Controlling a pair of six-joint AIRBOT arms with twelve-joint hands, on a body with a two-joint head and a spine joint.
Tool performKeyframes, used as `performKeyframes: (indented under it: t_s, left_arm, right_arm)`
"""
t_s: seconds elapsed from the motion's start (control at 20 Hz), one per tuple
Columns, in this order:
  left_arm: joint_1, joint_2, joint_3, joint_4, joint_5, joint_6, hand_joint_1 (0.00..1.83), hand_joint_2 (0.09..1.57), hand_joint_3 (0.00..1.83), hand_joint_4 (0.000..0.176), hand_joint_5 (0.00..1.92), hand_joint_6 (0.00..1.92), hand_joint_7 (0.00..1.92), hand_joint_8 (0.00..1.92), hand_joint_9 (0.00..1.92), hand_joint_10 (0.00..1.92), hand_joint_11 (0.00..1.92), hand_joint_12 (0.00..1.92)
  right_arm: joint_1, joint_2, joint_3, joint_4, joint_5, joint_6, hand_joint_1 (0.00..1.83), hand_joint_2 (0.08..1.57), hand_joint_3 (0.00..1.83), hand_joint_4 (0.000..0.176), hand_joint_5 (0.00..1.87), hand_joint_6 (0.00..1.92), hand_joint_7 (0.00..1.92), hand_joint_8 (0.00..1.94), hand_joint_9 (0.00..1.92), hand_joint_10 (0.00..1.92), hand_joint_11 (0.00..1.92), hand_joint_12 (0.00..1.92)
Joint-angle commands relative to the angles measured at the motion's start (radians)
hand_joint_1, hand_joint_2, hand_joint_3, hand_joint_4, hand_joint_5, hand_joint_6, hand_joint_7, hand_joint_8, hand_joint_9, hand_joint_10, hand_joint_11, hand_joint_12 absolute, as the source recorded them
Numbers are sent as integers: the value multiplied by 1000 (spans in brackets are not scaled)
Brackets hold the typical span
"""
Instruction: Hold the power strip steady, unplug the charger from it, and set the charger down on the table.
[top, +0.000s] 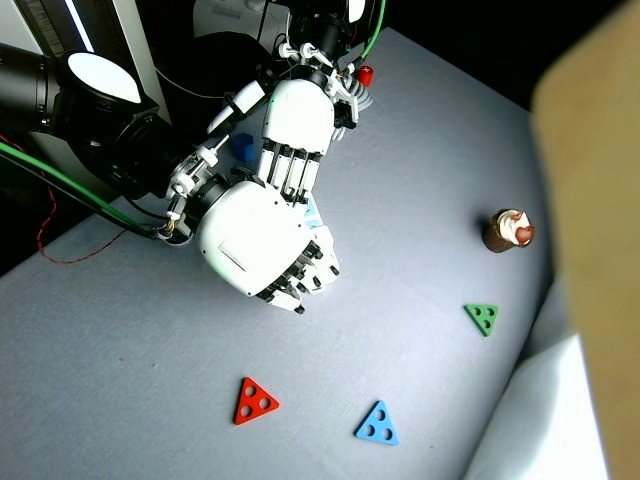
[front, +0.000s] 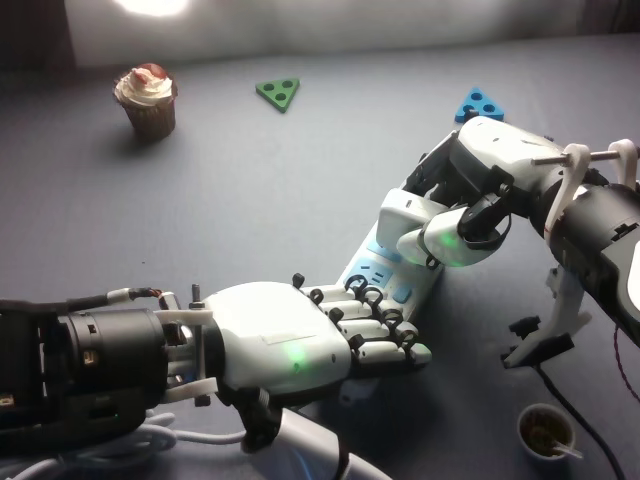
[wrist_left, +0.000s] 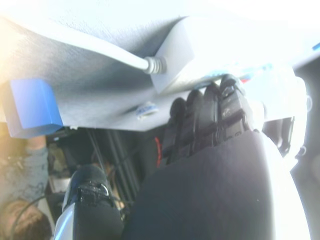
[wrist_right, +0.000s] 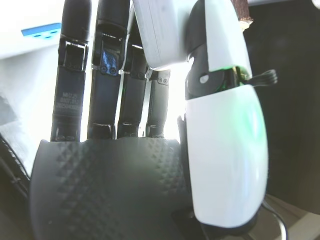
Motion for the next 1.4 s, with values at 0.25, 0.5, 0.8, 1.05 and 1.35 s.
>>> performKeyframes:
  t_s: [0.25, 0.5, 0.8, 1.05, 1.35]
  left_arm:
    - [9, -20, 0, -7, -11, -12, 1, 1035, 2, 0, 85, 3, 67, 3, 25, 1, 13, 1]
    - [23, -33, 6, -7, -12, -26, 1, 1037, 1, 0, 91, 3, 79, 4, 36, 3, 24, 6]
    - [29, -35, 9, -7, -22, -20, 0, 1037, 1, 0, 81, 0, 66, 0, 23, 0, 7, 0]
    - [29, -28, 8, -7, -28, -20, 0, 1036, 0, 0, 76, 1, 59, 3, 16, 4, 5, 2]
    - [14, -23, 7, -7, -32, -20, 0, 1036, 0, 0, 86, 4, 73, 6, 27, 6, 5, 2]
  right_arm:
    - [39, 19, -1, -144, -28, 27, 1259, 1024, 0, 29, 1148, 677, 1270, 505, 1249, 1, 719, 865]
    - [80, 28, 3, -157, -28, 27, 1256, 1029, 1, 33, 1134, 712, 1253, 526, 1236, 0, 712, 838]
    - [81, 123, -48, -274, -31, 27, 1256, 1030, 0, 32, 1134, 709, 1248, 538, 1240, 3, 732, 831]
    - [10, 255, -140, -676, -23, -83, 1255, 1027, 1, 37, 1147, 692, 1247, 534, 1237, 2, 725, 819]
    - [-73, 354, -191, -936, 34, -176, 1259, 1023, 0, 28, 1144, 692, 1287, 464, 1252, 2, 756, 784]
